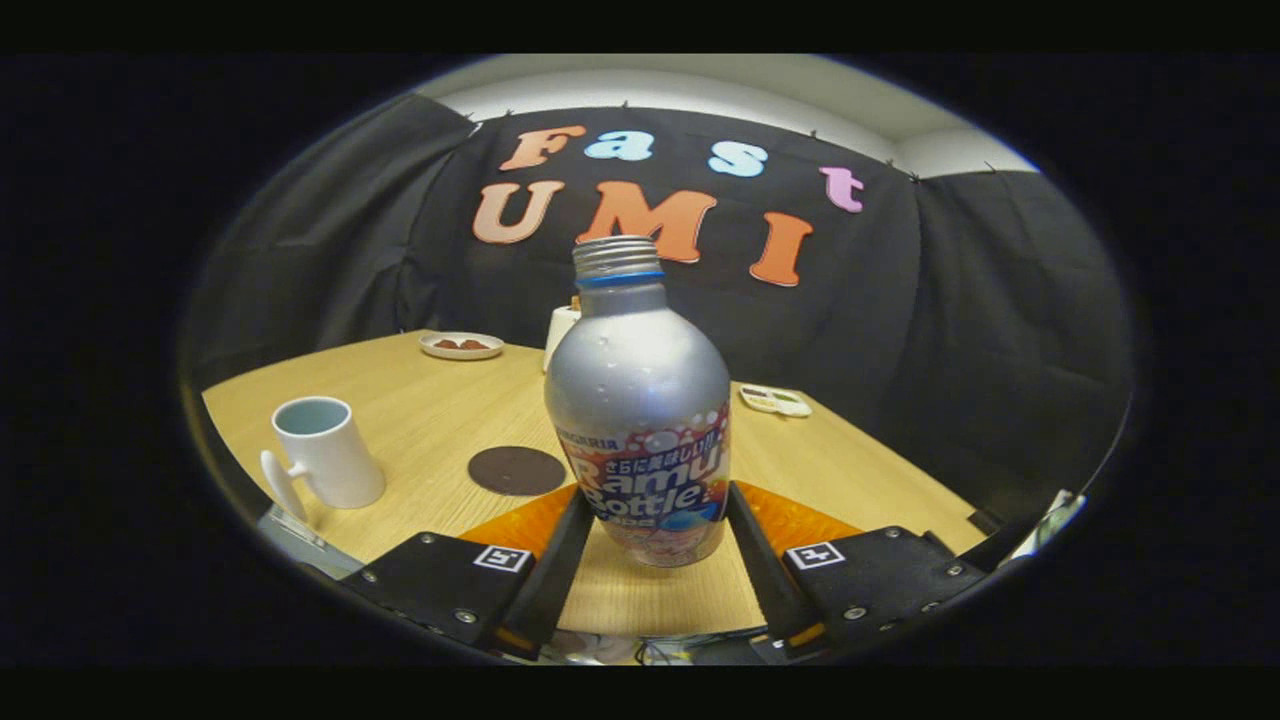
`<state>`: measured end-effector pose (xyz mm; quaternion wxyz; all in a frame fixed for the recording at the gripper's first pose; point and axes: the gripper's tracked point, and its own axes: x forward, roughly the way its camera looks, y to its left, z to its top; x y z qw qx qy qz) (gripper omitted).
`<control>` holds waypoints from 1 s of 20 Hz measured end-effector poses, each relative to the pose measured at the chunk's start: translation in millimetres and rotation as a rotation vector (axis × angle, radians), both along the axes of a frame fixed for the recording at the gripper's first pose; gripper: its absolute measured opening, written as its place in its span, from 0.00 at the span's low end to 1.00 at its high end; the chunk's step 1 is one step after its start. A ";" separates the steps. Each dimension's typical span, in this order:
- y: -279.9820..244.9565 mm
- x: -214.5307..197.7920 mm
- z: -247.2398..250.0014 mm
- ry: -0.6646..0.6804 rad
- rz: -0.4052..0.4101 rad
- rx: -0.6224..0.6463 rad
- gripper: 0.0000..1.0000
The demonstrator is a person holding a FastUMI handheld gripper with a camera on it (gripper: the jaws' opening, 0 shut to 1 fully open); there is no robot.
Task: Take the bottle from table, then pour the juice into the cup, finally place the bottle on the coaster
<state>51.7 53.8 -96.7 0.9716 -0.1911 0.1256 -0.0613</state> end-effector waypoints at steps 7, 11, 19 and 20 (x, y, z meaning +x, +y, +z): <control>43.5 3.7 11.6 -0.038 0.040 -0.310 0.78; 60.9 8.4 11.4 -0.041 0.071 -0.387 0.77; 83.0 12.3 23.5 -0.101 0.105 -0.647 0.77; 85.9 9.6 26.3 -0.109 0.109 -0.686 0.77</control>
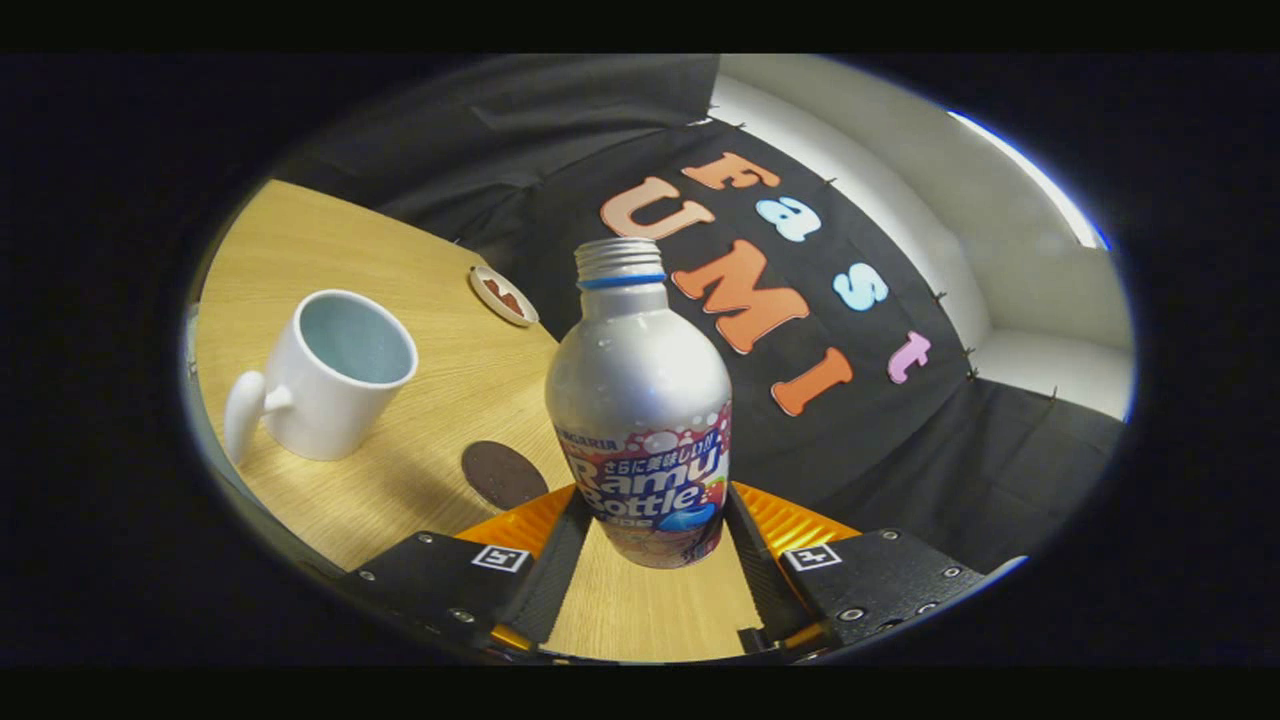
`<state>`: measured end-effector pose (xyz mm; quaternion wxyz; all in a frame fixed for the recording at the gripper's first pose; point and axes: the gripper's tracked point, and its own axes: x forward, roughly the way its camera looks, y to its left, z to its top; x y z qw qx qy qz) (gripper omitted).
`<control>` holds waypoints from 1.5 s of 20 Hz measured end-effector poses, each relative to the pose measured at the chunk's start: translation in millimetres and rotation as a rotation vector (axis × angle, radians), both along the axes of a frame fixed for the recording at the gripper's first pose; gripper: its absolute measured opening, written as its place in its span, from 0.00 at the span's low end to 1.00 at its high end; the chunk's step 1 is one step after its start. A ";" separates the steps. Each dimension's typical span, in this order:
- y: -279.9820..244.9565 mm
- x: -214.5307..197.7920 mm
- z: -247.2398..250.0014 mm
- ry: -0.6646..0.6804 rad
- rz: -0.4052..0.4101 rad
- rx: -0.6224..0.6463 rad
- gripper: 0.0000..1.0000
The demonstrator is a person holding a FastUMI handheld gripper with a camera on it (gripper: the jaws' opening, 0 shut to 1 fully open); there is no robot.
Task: Take the bottle from table, then pour the juice into the cup, finally place the bottle on the coaster
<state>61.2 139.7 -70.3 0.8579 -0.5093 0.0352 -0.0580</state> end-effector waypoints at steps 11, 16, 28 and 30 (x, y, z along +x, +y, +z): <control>17.5 -1.4 18.9 -0.072 0.039 -0.404 0.77; 22.1 -4.3 27.0 -0.119 0.038 -0.547 0.77; 25.8 0.7 37.7 -0.119 0.059 -0.686 0.77; 25.6 3.1 35.4 -0.092 0.070 -0.691 0.77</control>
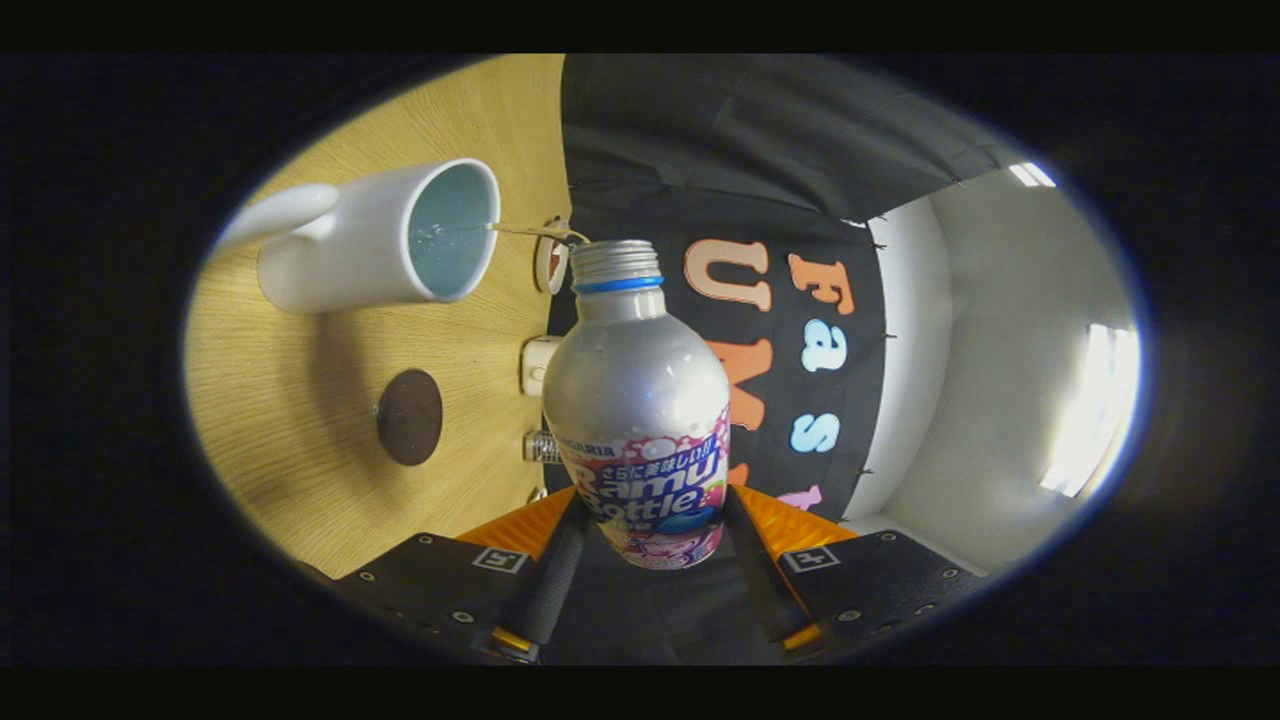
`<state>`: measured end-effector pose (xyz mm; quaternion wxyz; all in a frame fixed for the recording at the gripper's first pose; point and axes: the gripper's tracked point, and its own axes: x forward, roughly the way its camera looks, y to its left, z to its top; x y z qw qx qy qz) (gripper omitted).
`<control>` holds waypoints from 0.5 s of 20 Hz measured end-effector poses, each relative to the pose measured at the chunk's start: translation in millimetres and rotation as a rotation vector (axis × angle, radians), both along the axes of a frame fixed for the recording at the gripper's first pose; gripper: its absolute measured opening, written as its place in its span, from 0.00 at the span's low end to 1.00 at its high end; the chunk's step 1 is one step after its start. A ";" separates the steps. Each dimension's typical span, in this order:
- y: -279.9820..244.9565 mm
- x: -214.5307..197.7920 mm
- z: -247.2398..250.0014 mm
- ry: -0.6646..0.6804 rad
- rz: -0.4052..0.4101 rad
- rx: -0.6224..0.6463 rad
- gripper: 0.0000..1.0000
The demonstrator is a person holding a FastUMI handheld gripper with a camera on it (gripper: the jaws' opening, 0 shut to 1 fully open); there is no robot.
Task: Take the bottle from table, then pour the juice into the cup, finally place the bottle on the coaster
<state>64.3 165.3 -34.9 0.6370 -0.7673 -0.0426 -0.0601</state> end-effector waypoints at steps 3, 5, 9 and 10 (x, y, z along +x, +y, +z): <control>3.5 -3.1 3.7 0.001 0.006 -0.035 0.77; 3.4 -2.8 4.0 0.004 0.011 -0.048 0.77; 3.9 -2.8 7.1 0.007 0.016 -0.078 0.76; 4.7 -2.8 6.9 0.007 0.018 -0.086 0.77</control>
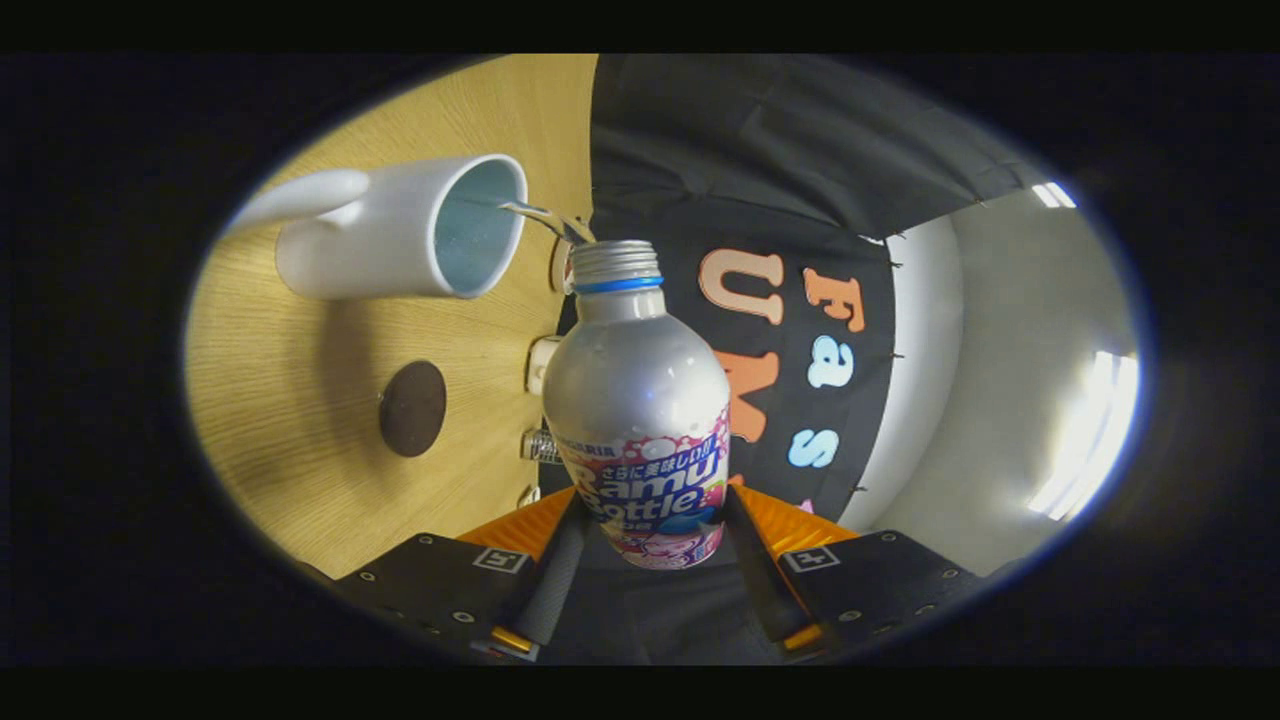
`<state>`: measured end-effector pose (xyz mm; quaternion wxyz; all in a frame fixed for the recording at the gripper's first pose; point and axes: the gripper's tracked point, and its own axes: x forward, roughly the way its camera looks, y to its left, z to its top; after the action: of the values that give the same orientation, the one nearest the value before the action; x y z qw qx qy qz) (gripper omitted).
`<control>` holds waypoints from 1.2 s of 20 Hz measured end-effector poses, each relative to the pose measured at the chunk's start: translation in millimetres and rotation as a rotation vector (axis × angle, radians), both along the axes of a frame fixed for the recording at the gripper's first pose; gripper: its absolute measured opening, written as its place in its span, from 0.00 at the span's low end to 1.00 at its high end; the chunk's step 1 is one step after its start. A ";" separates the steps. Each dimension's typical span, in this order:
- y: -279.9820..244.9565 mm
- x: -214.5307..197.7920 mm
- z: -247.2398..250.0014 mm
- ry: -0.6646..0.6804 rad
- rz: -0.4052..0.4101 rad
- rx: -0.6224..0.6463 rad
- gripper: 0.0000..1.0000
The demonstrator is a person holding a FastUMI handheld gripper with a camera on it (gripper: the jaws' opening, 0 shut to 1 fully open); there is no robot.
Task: Take the bottle from table, then pour the juice into the cup, finally place the bottle on the coaster
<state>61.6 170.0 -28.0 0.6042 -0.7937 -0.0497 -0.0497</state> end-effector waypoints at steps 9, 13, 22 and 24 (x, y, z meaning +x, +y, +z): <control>2.2 1.0 2.7 0.027 0.009 -0.063 0.77; 3.5 1.2 6.7 0.038 0.012 -0.100 0.77; 10.4 0.2 7.6 0.066 0.038 -0.160 0.77; 9.8 0.5 8.3 0.071 0.038 -0.174 0.77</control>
<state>62.0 179.8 -19.7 0.5353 -0.8433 -0.0474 -0.0058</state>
